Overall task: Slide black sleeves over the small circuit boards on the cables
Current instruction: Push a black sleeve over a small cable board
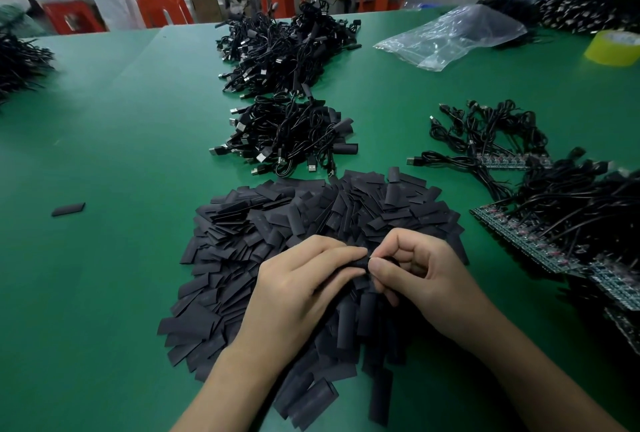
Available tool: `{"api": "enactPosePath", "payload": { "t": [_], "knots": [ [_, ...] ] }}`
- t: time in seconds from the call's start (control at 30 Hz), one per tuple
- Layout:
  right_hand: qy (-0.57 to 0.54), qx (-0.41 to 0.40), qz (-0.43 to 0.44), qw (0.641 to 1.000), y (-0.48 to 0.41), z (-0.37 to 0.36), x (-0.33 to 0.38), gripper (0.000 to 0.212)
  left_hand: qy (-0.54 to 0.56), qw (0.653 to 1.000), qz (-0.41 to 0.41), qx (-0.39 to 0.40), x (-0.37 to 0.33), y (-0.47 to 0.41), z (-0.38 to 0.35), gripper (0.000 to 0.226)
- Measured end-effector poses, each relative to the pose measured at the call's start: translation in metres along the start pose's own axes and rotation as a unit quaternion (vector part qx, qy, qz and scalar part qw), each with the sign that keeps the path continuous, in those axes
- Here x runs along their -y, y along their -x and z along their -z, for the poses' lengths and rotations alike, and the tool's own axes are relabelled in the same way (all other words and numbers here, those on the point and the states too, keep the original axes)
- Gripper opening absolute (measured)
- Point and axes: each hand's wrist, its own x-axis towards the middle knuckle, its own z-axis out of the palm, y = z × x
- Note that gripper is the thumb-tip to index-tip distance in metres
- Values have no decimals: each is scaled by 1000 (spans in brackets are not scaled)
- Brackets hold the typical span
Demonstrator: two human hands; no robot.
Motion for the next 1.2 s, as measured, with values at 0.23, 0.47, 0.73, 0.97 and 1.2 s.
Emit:
{"api": "enactPosePath", "payload": {
  "t": [0.23, 0.47, 0.73, 0.97, 1.2],
  "knots": [
    [-3, 3, 1, 1000, 1, 1, 1, 11, 18, 1000, 6, 10, 1, 0, -1, 16],
    [-16, 12, 1, 1000, 0, 1, 0, 14, 32, 999, 27, 16, 2, -1, 0, 16],
    [-80, -11, -22, 997, 0, -1, -1, 11, 24, 986, 124, -107, -5, -6, 3, 34],
    [-112, 1, -37, 993, 2, -2, 3, 15, 112, 966, 204, -117, -7, -7, 0, 22],
    [-146, 3, -35, 989, 2, -3, 5, 18, 147, 954, 232, -117, -11, -8, -2, 21]
  ]
}}
